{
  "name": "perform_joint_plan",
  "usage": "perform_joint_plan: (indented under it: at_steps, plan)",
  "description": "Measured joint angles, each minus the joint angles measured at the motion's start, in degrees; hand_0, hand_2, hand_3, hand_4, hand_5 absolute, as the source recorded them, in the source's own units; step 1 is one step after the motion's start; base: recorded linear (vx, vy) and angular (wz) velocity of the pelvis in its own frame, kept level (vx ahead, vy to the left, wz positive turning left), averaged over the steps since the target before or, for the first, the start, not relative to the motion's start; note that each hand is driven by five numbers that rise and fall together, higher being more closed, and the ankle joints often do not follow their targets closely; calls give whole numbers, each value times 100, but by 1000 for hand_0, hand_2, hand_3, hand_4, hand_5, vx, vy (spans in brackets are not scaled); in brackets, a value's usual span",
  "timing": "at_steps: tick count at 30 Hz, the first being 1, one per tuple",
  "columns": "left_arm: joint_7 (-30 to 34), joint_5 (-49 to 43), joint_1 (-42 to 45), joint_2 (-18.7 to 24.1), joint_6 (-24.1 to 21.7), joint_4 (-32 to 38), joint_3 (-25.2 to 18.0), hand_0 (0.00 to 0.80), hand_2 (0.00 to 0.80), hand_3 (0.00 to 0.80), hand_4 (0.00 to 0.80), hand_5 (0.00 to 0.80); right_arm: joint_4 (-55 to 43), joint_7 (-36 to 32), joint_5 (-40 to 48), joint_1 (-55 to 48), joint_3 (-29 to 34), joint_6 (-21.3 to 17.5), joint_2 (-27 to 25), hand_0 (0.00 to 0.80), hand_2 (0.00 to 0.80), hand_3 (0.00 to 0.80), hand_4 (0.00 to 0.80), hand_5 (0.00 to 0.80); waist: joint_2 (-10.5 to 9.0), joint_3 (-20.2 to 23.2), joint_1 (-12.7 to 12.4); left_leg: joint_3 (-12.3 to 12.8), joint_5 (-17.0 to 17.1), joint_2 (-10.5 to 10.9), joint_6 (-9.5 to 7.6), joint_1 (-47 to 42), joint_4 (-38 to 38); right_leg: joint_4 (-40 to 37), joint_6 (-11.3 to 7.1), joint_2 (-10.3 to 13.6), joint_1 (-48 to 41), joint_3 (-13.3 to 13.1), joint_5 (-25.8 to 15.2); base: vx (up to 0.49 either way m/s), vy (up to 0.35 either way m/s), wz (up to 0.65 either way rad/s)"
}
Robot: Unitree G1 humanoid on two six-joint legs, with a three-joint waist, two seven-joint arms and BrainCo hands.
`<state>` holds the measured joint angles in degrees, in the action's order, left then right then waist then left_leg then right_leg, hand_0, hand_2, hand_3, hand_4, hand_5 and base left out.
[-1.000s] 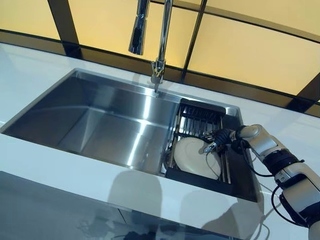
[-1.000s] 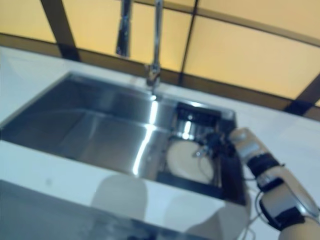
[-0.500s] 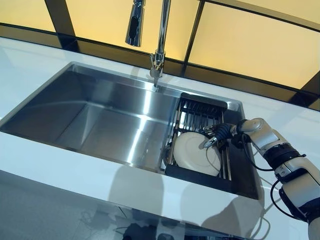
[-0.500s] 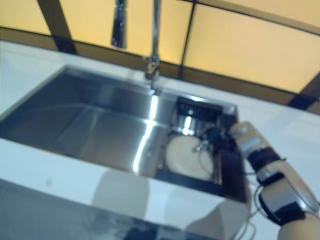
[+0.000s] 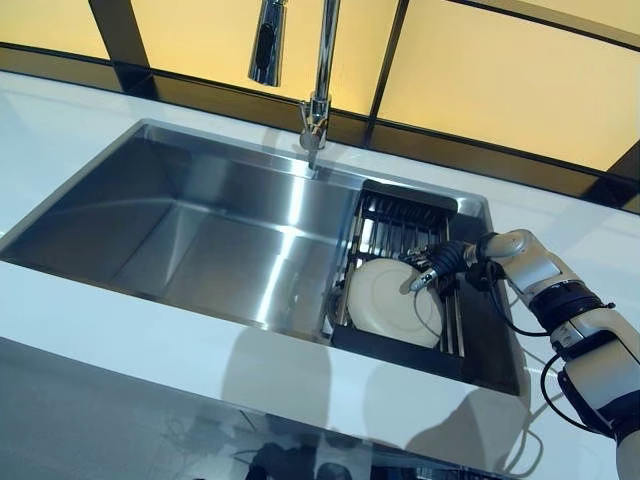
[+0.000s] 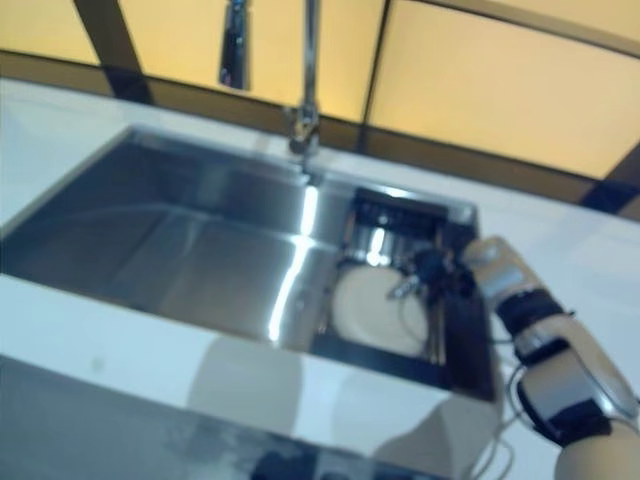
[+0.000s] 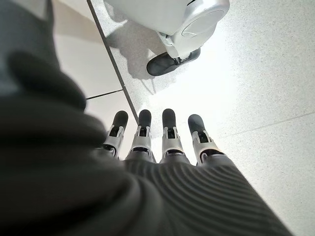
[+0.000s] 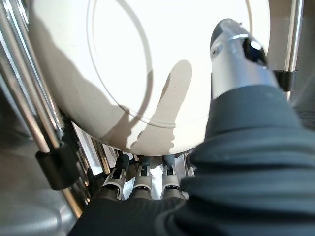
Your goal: Take plates into dishwasher
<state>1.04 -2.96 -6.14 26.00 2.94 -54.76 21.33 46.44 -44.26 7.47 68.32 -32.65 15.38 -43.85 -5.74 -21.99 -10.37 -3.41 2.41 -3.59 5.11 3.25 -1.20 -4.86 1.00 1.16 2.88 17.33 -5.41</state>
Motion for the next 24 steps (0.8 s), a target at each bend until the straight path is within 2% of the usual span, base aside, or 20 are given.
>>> perform_joint_plan:
  at_steps: [13, 24]
  plan:
    - [-20, 153, -103, -1, -2, 64, 3, 0, 0, 0, 0, 0, 6, 249, 75, 163, 11, 47, -45, 0, 0, 0, 0, 0, 45, -71, 4, -13, 107, -6, 13, 182, -19, 2, -23, -2, 183, 2, -95, 0, 0, 0]
    - [-17, 154, -117, 2, -102, 87, 4, 0, 0, 0, 0, 0, 129, -454, 89, 365, 75, 91, -187, 0, 0, 0, 0, 0, 71, -90, -19, -19, 143, 4, 7, 238, -23, 2, -7, 4, 239, 7, -121, 0, 0, 0]
